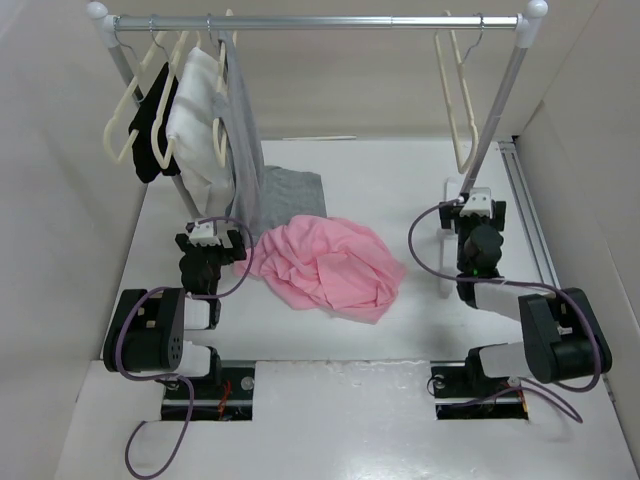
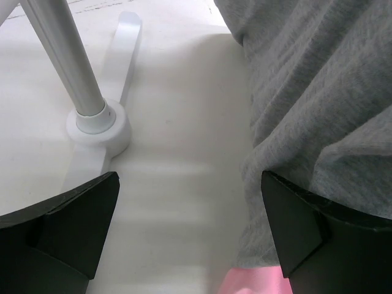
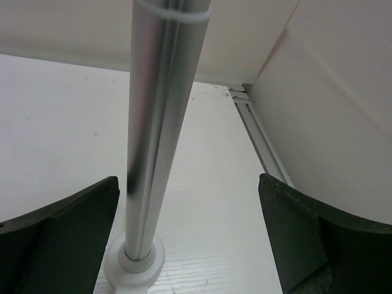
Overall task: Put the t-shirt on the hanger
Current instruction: Grab a hanger with the right arm
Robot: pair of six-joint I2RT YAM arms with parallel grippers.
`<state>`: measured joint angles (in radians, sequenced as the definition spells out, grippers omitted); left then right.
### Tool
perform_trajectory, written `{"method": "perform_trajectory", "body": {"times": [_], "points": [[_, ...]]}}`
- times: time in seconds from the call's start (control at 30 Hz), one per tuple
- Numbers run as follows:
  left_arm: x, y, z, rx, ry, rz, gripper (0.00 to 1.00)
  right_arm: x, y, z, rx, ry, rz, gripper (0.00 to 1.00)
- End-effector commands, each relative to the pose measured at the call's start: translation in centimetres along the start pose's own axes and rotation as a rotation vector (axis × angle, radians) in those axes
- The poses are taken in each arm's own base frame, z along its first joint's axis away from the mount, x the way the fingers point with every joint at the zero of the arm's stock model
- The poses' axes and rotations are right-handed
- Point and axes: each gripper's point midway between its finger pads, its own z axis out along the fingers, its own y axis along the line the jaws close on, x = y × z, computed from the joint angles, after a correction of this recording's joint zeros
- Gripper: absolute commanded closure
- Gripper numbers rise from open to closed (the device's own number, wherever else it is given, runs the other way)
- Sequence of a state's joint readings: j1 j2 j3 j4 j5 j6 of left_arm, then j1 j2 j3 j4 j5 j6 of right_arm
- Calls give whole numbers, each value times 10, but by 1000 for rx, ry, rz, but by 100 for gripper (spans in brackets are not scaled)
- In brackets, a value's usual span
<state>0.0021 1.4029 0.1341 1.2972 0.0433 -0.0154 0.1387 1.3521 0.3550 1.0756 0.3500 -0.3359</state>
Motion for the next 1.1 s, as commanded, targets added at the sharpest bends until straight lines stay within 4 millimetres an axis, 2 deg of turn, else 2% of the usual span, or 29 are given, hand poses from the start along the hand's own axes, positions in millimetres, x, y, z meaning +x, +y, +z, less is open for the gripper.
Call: {"method": "perform_trajectory", "body": {"times": [0.0, 0.13, 0.17, 0.2, 0.23, 0.27, 0.3, 0.33, 0.37, 0.4, 0.47, 0.5, 0.53, 0.6, 0.63, 0.67, 0.73, 0.77, 0.8, 0.87, 0.9, 0.93, 0.97, 1.0, 1.03, 1.07], "points": [[-71, -3, 8, 13, -254, -1, 1, -20, -1, 4, -5, -19, 16, 0], [-69, -6, 8, 9, -245, -4, 1, -34, -11, -12, 6, -53, 40, 0], [-75, -9, 7, 26, -266, 14, 1, -28, -10, -16, -5, -20, 27, 0], [-75, -21, 5, 99, -272, 71, 1, -28, -6, -20, -29, -8, 41, 0], [-71, -26, -1, 131, -266, 75, 1, -32, -5, -21, -40, -4, 51, 0], [-85, -27, -9, 132, -330, 87, 1, -36, -8, -25, -40, -4, 51, 0], [-87, -34, -15, 175, -351, 107, 1, -31, -5, -29, -46, 33, 38, 0], [-79, -38, -25, 204, -344, 121, 1, -31, -2, -32, -51, 43, 34, 0], [-82, -42, -31, 228, -365, 161, 1, -39, -5, -34, -40, 33, 39, 0], [-85, -54, -43, 294, -389, 194, 1, -31, -9, -37, -21, 70, 25, 0], [-86, -64, -48, 358, -386, 249, 1, -42, -9, -38, -29, 64, 37, 0], [-98, -68, -53, 378, -421, 323, 1, -48, -11, -39, -28, 61, 52, 0], [-79, -77, -44, 451, -298, 353, 1, -39, -11, -41, -33, 116, 27, 0], [-67, -88, -45, 561, -210, 458, 1, -54, -14, -39, -33, 120, 35, 0], [-33, -88, -49, 644, -82, 581, 1, -50, -15, -42, -44, 157, 17, 0], [-45, -102, -54, 736, -107, 611, 1, -53, -12, -43, -56, 167, 11, 0], [-36, -107, -62, 816, -65, 659, 1, -68, -20, -42, -39, 168, 11, 0], [-23, -110, -71, 887, -26, 689, 1, -64, -22, -45, -35, 205, -7, 0], [-27, -112, -72, 908, -29, 705, 1, -75, -26, -45, -32, 194, -2, 0], [-22, -113, -79, 939, 11, 703, 1, -82, -32, -51, -35, 195, -28, 0], [-24, -113, -81, 946, 21, 711, 1, -90, -36, -55, -41, 176, -30, 0], [-28, -111, -78, 932, 12, 734, 1, -90, -36, -55, -41, 176, -30, 0], [-30, -111, -80, 936, 8, 752, 1, -100, -41, -60, -31, 143, -14, 0], [-21, -105, -83, 928, 52, 772, 1, -104, -44, -64, -29, 135, -10, 0], [-21, -102, -83, 928, 57, 808, 1, -110, -48, -67, -23, 115, 0, 0], [-24, -98, -82, 931, 25, 920, 1, -122, -56, -74, -10, 71, 21, 0]]}}
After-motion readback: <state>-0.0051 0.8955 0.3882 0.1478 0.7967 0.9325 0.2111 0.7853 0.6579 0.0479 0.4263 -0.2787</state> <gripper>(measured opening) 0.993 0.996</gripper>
